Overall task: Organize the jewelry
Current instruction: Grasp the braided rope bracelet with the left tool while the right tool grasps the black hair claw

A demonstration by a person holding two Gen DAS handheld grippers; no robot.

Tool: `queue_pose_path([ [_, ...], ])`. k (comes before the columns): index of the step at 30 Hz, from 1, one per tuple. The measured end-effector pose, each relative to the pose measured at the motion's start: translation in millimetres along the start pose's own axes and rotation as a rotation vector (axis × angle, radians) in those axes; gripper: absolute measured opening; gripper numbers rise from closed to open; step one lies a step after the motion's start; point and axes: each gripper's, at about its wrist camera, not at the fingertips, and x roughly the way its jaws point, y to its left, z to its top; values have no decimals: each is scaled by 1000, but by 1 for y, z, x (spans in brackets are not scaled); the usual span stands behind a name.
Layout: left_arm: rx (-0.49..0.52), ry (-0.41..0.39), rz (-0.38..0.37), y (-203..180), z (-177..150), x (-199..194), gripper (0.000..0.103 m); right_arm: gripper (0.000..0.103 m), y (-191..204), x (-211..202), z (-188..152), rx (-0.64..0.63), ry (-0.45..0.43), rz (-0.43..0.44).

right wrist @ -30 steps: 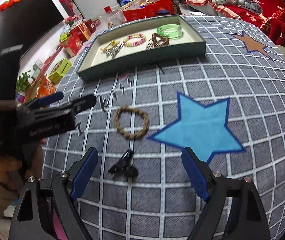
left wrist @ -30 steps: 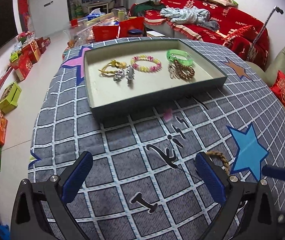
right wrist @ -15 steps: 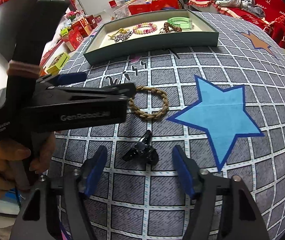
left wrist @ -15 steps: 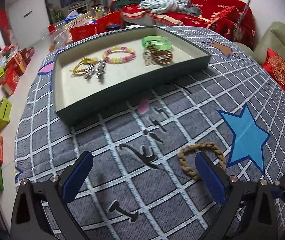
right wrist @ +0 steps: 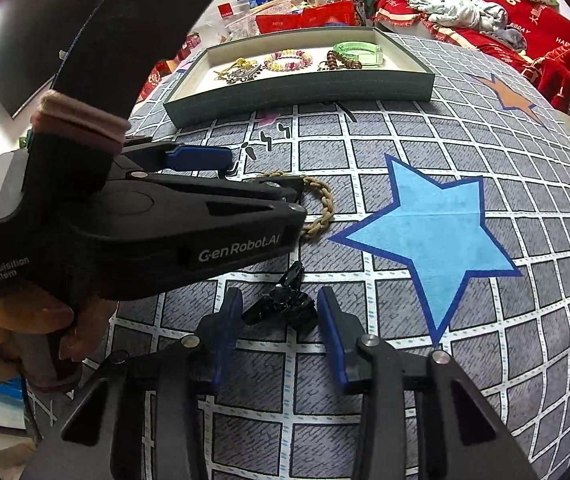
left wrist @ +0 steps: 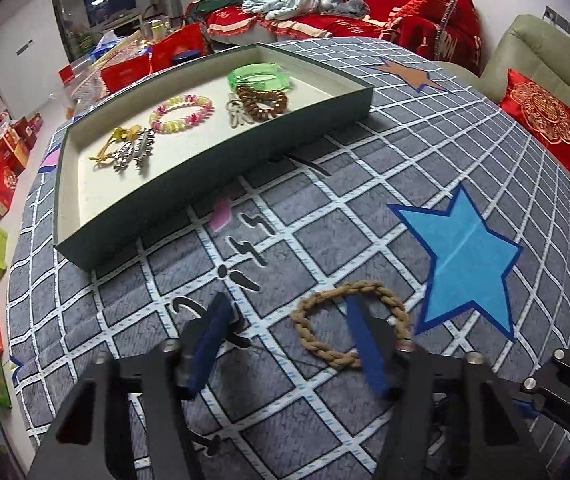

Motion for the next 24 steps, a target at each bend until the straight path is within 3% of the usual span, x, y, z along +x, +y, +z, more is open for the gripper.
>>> queue_pose_path([
  [1, 7, -1, -1, -2, 0, -1, 61, 42, 0, 1, 1, 0, 1, 0],
  [3, 26, -2, -6, -7, 0, -2, 37, 42, -2, 0, 0, 3, 4, 3],
  [5, 45, -2, -3, -10, -1, -3, 26, 42, -6, 0, 1, 5, 5, 2],
  [24, -117, -69, -82, 21, -2, -35, 25, 42, -47, -20, 20, 102, -48, 15],
])
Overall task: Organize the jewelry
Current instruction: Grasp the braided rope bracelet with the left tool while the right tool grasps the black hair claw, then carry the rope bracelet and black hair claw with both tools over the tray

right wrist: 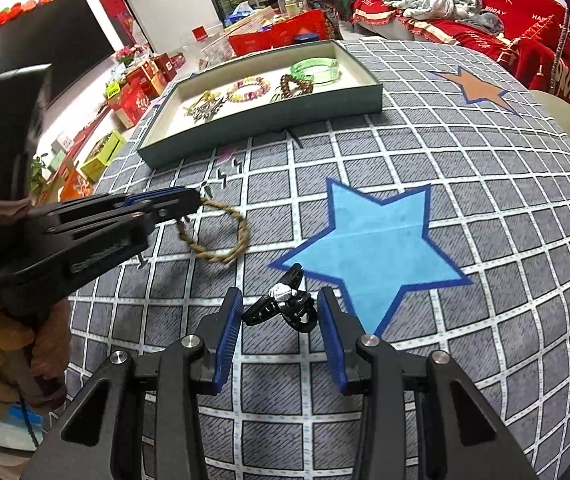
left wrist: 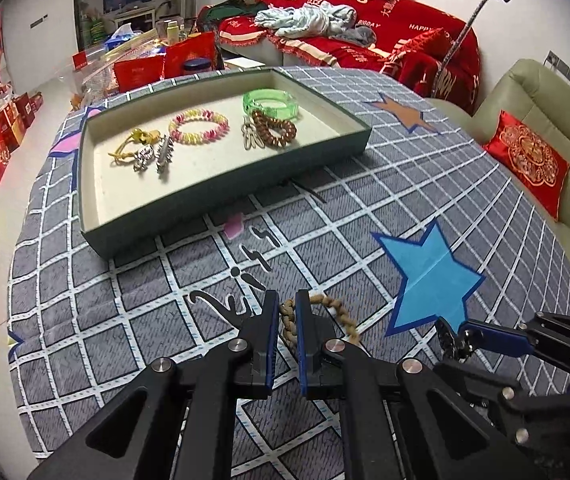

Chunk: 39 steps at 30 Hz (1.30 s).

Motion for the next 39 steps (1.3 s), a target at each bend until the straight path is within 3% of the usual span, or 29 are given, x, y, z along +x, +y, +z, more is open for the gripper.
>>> queue_pose_path([
  [14, -50, -26, -11, 13, 12, -16, 25, 42, -10, 0, 19, 26, -19, 17],
  [19, -92, -18, 82, 10, -1, -14, 26, 42, -12, 2, 15, 37, -14, 27],
  [25, -149, -4, 119, 6, -18, -11, 26, 42, -21, -5, 12, 51, -25, 26],
  [26, -156, -3, 125, 5, -20, -11, 30, 42, -24, -6, 11, 57, -28, 28],
  [27, -165, 0, 129, 5, -22, -10, 64, 42, -25, -7, 11, 62, -29, 30],
  [28, -174, 2, 134, 5, -23, -10, 90, 42, -26, -7, 10, 65, -30, 33],
  [29, -197, -5, 152, 6, -25, -11, 103, 42, -28, -8, 9, 69, -31, 35],
  [31, -222, -43, 181, 6, -27, -18, 103, 42, -29, -8, 8, 70, -34, 36],
  [35, -235, -19, 230, 7, -28, -14, 103, 42, -32, -8, 6, 76, -36, 45],
  [38, -269, 16, 225, 9, -31, -5, 102, 42, -34, -10, 5, 81, -44, 51],
  [39, -279, 37, 224, 10, -31, 0, 95, 42, -35, -11, 4, 82, -45, 52],
])
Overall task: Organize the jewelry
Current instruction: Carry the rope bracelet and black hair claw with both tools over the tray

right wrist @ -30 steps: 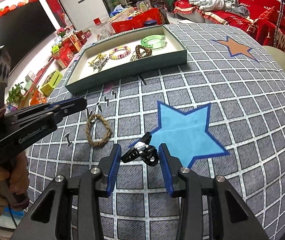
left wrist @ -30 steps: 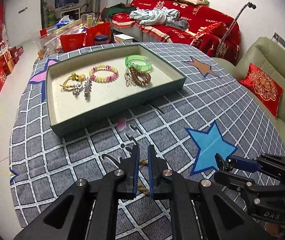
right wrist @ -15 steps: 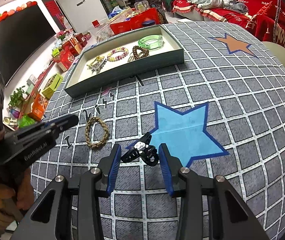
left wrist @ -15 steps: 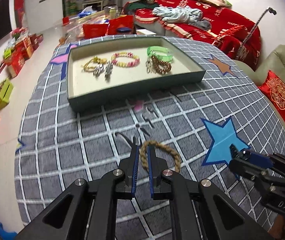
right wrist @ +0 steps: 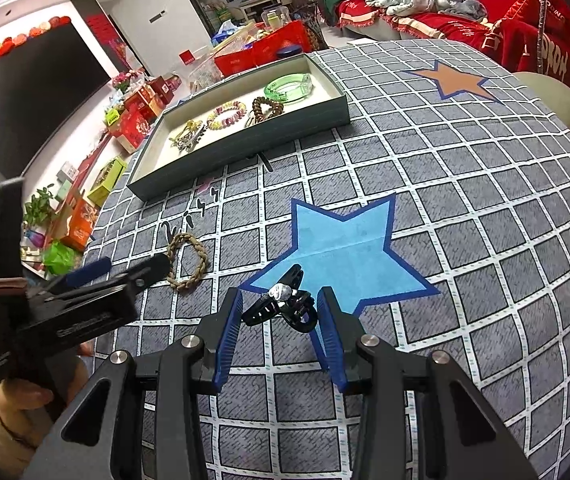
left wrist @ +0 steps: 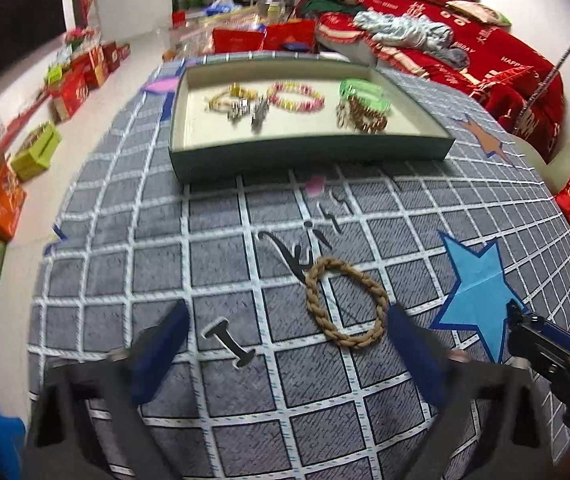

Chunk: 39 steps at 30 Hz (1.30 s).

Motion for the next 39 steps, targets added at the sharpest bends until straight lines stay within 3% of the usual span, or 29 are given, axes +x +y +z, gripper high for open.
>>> queue_pose_path([
  [4, -8, 13, 19, -5, -3, 10, 88, 42, -4, -2, -1, 9, -6, 4],
  [7, 43, -1, 59, -14, -5, 10, 51, 42, -8, -2, -1, 17, -7, 5],
  [8, 69, -6, 59, -19, -6, 10, 26, 42, -9, -1, -1, 21, -8, 6],
  [9, 85, -4, 48, -22, -7, 10, 22, 42, -9, -1, -1, 23, -8, 8],
  [15, 65, -4, -53, -17, -4, 4, 22, 42, -11, -2, 1, 26, -15, 8],
  [23, 87, -49, -126, -16, 10, -17, 22, 42, -12, -1, 11, 26, -18, 4],
  [32, 70, -77, -145, -4, 32, -31, 22, 42, -5, 0, 30, 4, -29, 14],
  [39, 71, -130, -124, 6, 61, -37, 23, 42, 9, -1, 69, -49, -58, 16],
])
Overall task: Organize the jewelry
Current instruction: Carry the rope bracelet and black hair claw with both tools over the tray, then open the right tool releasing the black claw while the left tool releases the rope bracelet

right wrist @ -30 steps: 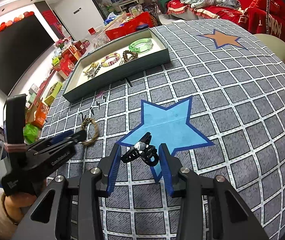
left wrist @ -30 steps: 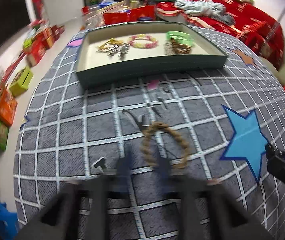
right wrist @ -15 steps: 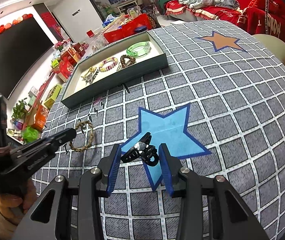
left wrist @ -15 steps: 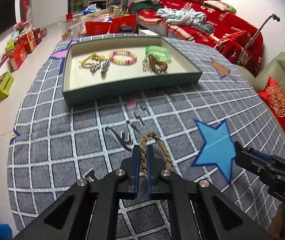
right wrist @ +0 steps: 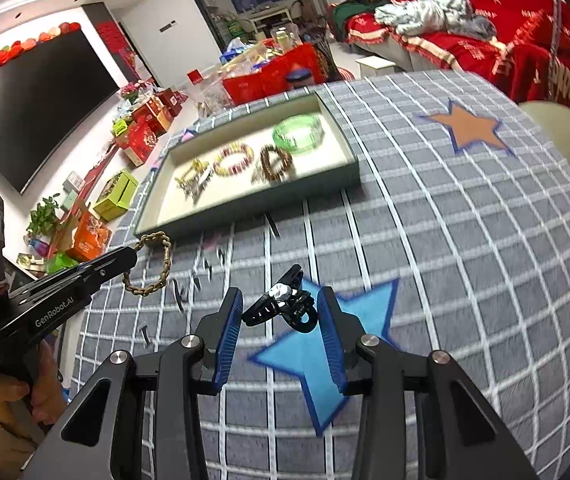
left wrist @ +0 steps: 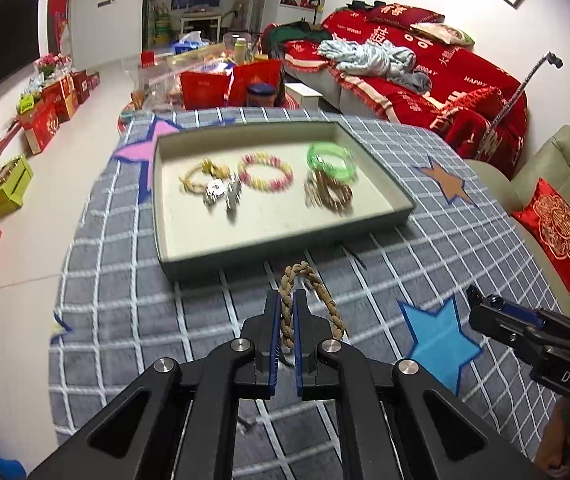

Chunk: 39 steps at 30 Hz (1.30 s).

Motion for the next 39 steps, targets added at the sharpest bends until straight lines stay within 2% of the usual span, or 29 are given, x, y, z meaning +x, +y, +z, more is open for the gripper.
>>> queue_pose_path([
  [8, 8, -29, 15, 15, 37, 14, 22, 42, 16, 22, 53, -47, -10, 21],
  [18, 12, -5, 55, 38, 70, 59, 22, 42, 29, 90, 102, -57, 66, 41],
  [29, 1, 54, 85, 51, 75, 105, 22, 42, 35, 159, 111, -28, 182, 62],
  [34, -5, 73, 96, 54, 74, 117, 22, 42, 30, 174, 112, -37, 202, 30],
  [39, -6, 88, 104, 55, 70, 123, 22, 42, 27, 177, 116, -74, 184, -43],
])
